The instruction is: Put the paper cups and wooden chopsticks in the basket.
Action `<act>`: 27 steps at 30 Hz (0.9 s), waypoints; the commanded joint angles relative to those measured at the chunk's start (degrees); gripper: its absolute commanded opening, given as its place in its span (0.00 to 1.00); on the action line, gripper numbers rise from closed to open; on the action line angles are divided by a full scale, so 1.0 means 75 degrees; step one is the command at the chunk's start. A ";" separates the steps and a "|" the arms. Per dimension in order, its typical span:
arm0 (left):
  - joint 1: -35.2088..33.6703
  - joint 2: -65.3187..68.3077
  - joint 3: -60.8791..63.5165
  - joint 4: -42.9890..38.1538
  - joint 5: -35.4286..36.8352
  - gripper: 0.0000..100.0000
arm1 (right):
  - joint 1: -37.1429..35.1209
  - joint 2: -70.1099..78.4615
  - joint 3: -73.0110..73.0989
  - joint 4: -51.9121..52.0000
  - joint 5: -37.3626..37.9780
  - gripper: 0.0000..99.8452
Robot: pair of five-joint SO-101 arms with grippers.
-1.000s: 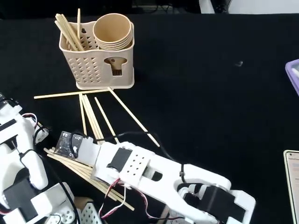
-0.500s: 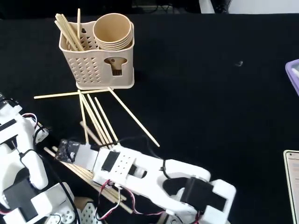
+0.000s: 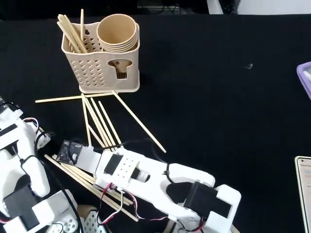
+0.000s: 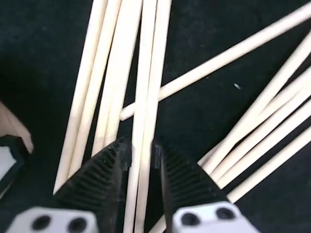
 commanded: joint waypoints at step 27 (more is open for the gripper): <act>-0.1705 -0.0117 -0.0709 -0.0070 0.0445 0.18 | -0.1032 -0.0041 -0.1284 0.1477 -0.1219 0.25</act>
